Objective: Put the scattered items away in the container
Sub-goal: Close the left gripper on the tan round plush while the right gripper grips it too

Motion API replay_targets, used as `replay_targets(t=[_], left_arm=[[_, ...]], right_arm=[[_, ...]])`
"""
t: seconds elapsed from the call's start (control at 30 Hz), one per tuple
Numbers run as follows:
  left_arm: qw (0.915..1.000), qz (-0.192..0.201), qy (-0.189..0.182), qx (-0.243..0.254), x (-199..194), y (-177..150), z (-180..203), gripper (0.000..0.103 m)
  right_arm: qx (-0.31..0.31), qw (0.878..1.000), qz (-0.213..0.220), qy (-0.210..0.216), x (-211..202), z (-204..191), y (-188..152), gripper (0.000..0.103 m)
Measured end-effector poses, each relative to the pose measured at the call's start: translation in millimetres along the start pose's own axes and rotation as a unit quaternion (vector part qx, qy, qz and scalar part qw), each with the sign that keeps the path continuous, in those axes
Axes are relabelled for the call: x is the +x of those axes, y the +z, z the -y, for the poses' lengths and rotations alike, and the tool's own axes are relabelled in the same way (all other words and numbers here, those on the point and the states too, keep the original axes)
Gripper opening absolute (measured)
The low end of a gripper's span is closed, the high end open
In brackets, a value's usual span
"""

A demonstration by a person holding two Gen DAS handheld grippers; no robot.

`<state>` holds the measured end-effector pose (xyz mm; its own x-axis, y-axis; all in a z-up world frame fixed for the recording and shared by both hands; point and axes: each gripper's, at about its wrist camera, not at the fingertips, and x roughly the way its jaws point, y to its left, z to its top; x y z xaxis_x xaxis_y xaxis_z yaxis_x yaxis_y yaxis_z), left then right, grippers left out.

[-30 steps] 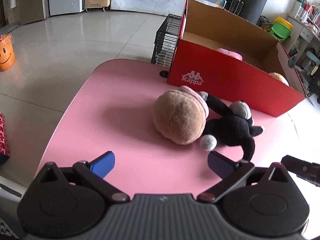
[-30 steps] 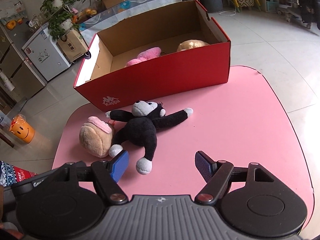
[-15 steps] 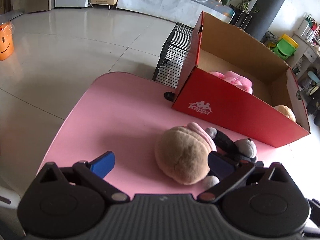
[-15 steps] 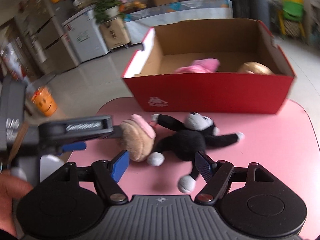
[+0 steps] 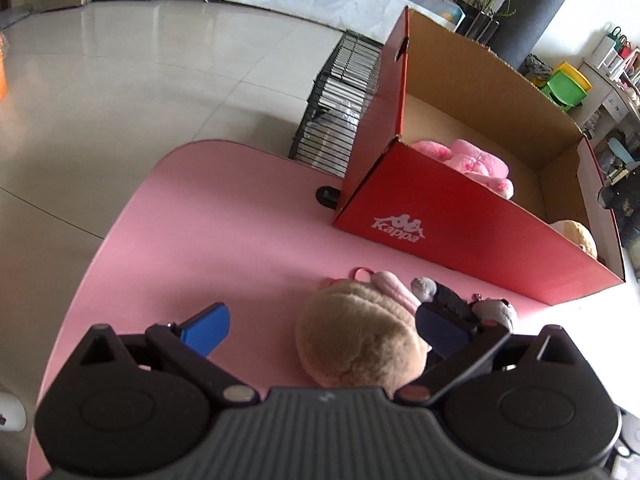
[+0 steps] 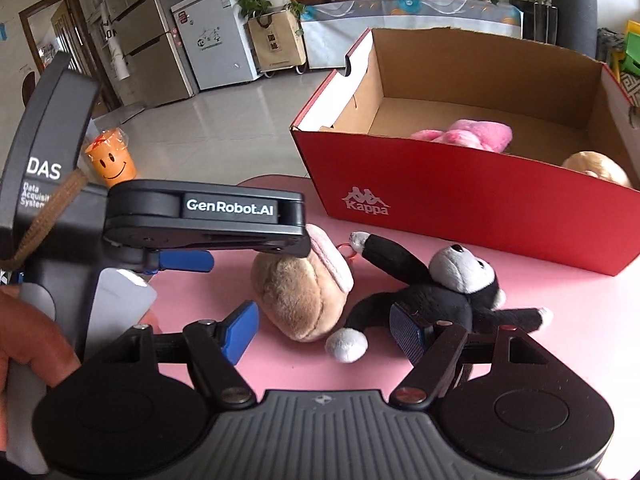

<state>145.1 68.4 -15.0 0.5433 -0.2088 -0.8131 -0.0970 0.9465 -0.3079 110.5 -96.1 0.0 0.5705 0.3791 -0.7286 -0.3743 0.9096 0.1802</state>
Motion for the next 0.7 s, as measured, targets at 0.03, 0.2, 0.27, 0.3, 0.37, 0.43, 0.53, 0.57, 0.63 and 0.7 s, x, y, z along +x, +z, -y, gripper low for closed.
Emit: replay_targets(t=[0.03,0.2,0.27,0.3,0.37,0.43,0.53,0.57,0.63,0.7], left_arm=[[1.0,-0.002,-0.001,0.001,3,1,0,0.103],[0.9998,-0.01,-0.017,0.009,14,5,1,0.103],[0.9996,-0.012,-0.023,0.005,17,7,0,0.103],[0.9996,-0.012,-0.025,0.003,18,8,-1,0.103],[0.9996,-0.011,-0.027,-0.003,20,10,-3,0.103],[0.9995,-0.012,-0.029,-0.01,21,12,-4,0.103],[0.9994,-0.012,-0.031,-0.012,22,13,-6,0.103],[0.9994,-0.011,-0.031,-0.012,22,13,-7,0.103],[0.9995,-0.008,-0.031,-0.009,21,13,-7,0.103],[0.9993,-0.01,-0.036,-0.01,22,12,-9,0.103]], right_arm=[[0.001,1.0,-0.001,0.001,4,1,1,0.074],[-0.008,1.0,0.004,0.009,19,0,3,0.074],[-0.02,1.0,0.004,0.005,24,-2,4,0.074],[-0.025,1.0,0.004,0.002,27,-3,4,0.074],[-0.031,1.0,0.004,-0.002,31,-4,4,0.074],[-0.032,0.999,0.001,0.0,36,-4,3,0.074],[-0.035,0.999,0.001,0.002,43,-4,3,0.074],[-0.036,0.999,0.002,0.004,45,-4,2,0.074],[-0.038,0.999,0.002,0.008,46,-4,2,0.069],[-0.039,0.999,0.001,0.013,47,-4,2,0.059]])
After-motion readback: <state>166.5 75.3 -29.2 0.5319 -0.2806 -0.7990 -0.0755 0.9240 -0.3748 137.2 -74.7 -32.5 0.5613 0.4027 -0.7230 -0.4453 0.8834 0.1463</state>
